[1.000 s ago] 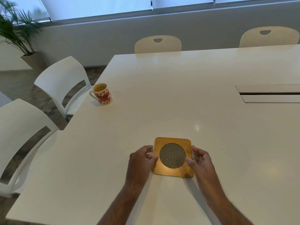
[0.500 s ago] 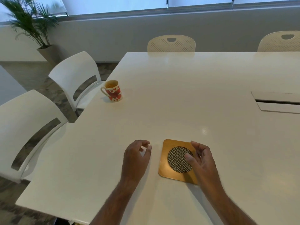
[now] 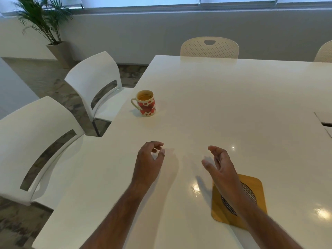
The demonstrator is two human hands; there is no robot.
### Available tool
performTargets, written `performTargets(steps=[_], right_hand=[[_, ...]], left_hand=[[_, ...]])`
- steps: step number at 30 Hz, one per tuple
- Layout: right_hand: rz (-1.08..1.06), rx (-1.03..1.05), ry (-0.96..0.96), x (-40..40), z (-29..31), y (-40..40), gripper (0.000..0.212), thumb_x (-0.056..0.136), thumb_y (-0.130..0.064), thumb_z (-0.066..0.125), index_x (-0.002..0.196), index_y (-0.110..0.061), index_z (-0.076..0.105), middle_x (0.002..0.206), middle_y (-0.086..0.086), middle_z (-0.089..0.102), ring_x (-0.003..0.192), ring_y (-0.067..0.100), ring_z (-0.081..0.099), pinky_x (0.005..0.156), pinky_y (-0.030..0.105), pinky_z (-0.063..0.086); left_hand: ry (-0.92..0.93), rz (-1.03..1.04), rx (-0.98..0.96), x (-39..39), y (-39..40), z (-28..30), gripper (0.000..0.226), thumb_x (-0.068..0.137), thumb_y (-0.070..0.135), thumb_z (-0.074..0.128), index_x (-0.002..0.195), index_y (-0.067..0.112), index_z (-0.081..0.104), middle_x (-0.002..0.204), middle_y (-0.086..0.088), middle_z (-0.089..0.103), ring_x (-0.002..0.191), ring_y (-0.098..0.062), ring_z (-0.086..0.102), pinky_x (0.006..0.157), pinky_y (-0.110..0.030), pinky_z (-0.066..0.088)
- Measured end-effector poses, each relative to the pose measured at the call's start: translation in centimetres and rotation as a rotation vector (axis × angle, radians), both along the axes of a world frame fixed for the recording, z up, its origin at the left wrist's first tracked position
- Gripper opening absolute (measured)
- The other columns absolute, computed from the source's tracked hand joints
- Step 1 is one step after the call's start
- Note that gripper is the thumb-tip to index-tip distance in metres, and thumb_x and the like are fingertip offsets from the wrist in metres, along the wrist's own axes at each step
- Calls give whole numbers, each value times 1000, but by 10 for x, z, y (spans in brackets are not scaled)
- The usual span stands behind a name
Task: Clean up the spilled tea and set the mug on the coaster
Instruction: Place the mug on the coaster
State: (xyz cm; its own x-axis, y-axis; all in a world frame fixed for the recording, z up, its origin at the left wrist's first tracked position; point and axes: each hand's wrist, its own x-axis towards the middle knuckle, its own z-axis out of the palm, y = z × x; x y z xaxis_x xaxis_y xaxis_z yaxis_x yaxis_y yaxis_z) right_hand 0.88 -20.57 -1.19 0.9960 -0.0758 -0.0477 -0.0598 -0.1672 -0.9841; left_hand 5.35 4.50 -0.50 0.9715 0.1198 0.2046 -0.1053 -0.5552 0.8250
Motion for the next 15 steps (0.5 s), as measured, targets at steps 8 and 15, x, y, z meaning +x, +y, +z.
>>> performTargets(steps=[8,15], right_hand=[[92,-131,-13,77,3,56,56,97,-28,72,145,-29,43,151,-13,49,143,0,42,110,19,36],[105,-185,1,142,14,110,66,95,-36,74,149,-27,37,157,-4,45,144,12,44,115,30,38]], left_hand=[[62,30,-80,68,57,8,20,98,23,70,116,28,64,117,8,67,108,-4,62,82,-17,53],[95,79,-95,125,97,16,30,99,28,70,127,25,60,127,7,63,113,-10,60,79,-11,47]])
